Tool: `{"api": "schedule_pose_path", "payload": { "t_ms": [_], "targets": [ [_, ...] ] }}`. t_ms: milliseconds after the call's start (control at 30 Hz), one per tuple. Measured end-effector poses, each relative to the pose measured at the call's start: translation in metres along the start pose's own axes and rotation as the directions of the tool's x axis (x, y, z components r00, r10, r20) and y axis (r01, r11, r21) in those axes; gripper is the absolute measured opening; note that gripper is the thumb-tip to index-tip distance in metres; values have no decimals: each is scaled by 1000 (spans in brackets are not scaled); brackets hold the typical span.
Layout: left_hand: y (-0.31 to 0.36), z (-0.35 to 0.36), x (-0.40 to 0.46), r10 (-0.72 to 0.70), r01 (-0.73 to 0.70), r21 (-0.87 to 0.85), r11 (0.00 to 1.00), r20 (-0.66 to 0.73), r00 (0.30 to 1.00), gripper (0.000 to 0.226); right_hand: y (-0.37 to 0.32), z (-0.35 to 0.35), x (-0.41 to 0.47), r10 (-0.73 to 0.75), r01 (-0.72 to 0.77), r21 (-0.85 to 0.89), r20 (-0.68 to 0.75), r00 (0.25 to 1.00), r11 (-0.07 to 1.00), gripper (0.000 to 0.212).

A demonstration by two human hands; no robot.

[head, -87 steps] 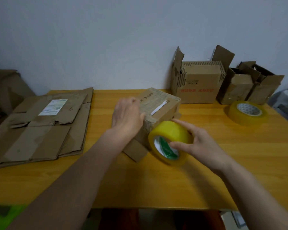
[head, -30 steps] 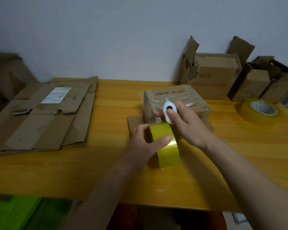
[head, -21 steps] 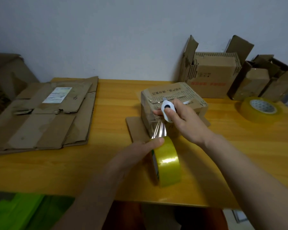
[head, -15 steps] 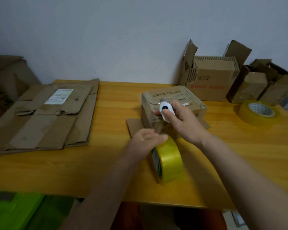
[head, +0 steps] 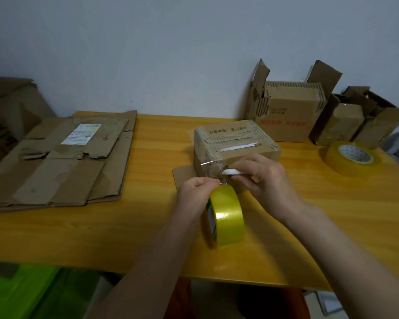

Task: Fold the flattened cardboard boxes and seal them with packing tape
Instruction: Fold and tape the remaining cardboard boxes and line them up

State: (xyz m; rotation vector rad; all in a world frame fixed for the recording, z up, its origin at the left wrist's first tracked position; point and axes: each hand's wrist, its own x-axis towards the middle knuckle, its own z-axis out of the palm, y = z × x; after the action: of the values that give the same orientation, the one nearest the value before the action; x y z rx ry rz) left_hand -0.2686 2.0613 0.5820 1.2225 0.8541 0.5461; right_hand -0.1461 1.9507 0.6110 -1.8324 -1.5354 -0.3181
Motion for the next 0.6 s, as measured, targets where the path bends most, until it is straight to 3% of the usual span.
{"api": "schedule_pose_path", "payload": {
  "t_ms": [167, 300, 367, 433, 500, 600],
  "targets": [
    [1, 0, 1, 15, -15, -8, 1000, 35, 999, 10, -4, 6, 3, -135, 141, -151, 52, 990, 978, 20],
    [1, 0, 3, 9, -9, -2, 1000, 34, 999, 6, -9, 11, 6, -107, 142, -262, 142, 984, 955, 26],
    [0, -1, 4, 14, -15, 22, 1000, 26, 1000, 9, -2, 6, 3, -75, 111, -324, 120, 990, 940, 31],
    [-1, -3, 4, 34, -35, 45, 998, 22, 999, 12, 9, -4, -1, 26, -19, -255, 27, 999, 967, 26],
    [-1, -4, 4, 46, -48, 50, 998, 28, 999, 14, 21, -11, -10, 261, -260, -106, -2, 965, 960, 19],
    [-1, -4, 4, 37, -39, 48, 998, 47, 998, 14, 44, -2, -34, 607, -641, 86, 249, 755, 762, 21]
  ]
}}
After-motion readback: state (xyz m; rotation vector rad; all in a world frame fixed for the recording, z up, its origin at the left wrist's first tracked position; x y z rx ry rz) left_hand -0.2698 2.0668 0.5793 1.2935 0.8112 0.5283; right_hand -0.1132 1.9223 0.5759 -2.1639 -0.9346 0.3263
